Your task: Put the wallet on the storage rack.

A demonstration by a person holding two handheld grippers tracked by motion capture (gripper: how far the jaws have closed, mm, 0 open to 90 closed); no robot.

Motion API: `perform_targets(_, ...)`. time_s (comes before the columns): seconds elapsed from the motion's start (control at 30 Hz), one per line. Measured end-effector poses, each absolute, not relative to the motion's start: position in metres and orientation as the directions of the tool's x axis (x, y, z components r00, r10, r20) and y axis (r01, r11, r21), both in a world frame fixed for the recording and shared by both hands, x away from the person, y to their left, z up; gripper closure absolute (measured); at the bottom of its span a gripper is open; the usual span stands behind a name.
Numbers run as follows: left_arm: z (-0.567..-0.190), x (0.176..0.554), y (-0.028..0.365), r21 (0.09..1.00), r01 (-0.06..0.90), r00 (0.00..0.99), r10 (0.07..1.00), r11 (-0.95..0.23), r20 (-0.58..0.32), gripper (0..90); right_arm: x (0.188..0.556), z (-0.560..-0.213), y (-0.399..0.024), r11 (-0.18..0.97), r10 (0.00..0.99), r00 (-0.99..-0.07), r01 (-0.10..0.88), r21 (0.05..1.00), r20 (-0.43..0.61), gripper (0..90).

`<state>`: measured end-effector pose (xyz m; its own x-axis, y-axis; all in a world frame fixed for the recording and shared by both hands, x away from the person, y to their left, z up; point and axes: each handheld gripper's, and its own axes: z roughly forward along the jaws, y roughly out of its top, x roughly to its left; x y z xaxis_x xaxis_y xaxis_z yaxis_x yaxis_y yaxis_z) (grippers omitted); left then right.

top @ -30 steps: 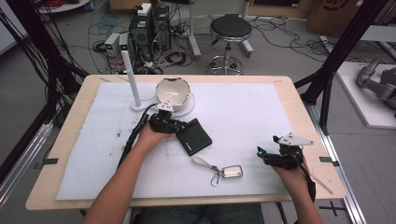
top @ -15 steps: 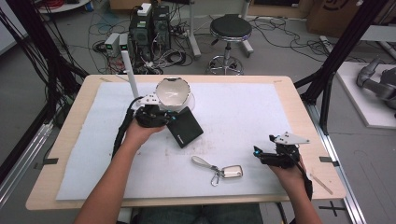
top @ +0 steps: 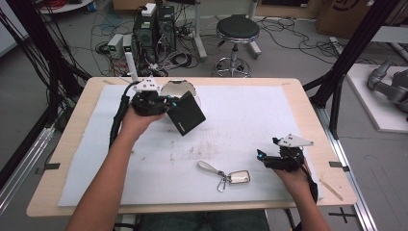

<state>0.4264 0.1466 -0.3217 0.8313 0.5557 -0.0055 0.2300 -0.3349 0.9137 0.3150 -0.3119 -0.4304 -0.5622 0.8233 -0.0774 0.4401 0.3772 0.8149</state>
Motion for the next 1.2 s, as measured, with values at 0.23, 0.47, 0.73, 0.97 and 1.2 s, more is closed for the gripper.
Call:
perform_targets(0.23,-0.295,0.442,0.153,0.915,0.221,0.806,0.592,-0.338,0.025,82.0,0.314,-0.431,-0.313,0.374,0.825,-0.560,0.443,0.815,-0.073,21.1)
perform_targets(0.47,-0.284,0.456,0.151,0.913,0.219,0.793,0.607,-0.345,0.040,82.1,0.314,-0.431,-0.313,0.370,0.826,-0.559,0.445,0.816,-0.070,21.1)
perform_targets(0.73,-0.284,0.473,0.153,0.909,0.230,0.766,0.641,-0.346,0.050,82.0,0.314,-0.431,-0.314,0.367,0.828,-0.556,0.448,0.815,-0.068,21.1)
perform_targets(0.97,-0.289,0.482,0.156,0.906,0.254,0.747,0.663,-0.337,0.037,81.9,0.314,-0.432,-0.316,0.364,0.832,-0.551,0.454,0.813,-0.065,21.1)
perform_targets(1.2,-0.295,0.489,0.156,0.894,0.270,0.719,0.692,-0.358,0.060,81.9,0.314,-0.433,-0.317,0.361,0.832,-0.552,0.456,0.814,-0.060,21.1)
